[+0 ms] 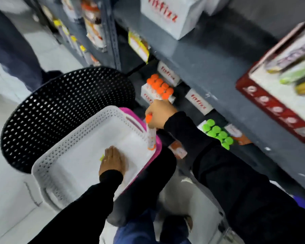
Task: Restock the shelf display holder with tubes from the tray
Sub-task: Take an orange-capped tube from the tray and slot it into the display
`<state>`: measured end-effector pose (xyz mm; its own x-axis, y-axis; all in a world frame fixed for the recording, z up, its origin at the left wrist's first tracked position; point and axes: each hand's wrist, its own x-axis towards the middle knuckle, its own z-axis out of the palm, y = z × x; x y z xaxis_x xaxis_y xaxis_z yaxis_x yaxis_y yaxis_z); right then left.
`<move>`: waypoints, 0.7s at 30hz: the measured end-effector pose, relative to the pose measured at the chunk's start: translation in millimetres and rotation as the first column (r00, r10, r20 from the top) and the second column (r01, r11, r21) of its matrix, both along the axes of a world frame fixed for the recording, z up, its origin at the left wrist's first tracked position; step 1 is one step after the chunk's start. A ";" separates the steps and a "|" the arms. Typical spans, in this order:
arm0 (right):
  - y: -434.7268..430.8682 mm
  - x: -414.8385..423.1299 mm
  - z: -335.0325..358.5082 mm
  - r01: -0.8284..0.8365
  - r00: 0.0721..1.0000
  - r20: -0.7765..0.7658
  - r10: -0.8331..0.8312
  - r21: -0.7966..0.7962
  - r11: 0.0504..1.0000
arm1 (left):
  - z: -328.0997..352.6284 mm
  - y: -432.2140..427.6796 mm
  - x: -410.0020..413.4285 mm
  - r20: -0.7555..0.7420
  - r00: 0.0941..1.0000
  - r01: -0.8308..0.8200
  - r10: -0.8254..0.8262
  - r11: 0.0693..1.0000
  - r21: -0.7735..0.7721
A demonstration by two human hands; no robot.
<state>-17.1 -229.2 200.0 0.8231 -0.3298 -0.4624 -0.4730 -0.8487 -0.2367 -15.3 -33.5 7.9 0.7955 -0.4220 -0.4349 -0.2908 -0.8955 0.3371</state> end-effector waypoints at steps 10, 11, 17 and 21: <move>-93.1 -120.8 134.6 0.257 0.963 0.081 -0.259 0.034 0.966 | 135.4 -206.7 -12.1 0.448 0.833 0.503 -0.324 0.781 -0.371; -99.5 -134.3 142.7 0.284 0.953 0.100 -0.286 0.035 0.958 | 145.2 -221.7 -21.5 0.472 0.806 0.547 -0.358 0.755 -0.361; -122.3 -195.6 176.5 0.374 0.909 0.234 -0.344 -0.098 0.922 | 171.3 -272.3 -78.8 0.526 0.697 0.677 -0.487 0.688 -0.260; -128.2 -220.5 186.0 0.446 0.882 0.224 -0.414 -0.118 0.887 | 170.3 -279.0 -93.9 0.535 0.674 0.683 -0.509 0.706 -0.188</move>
<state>-237.6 -357.3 385.9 0.6484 -0.7277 -0.2237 -0.7605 -0.6053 -0.2351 -109.1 -312.5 178.2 0.3709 -0.9170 0.1471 -0.9024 -0.3184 0.2902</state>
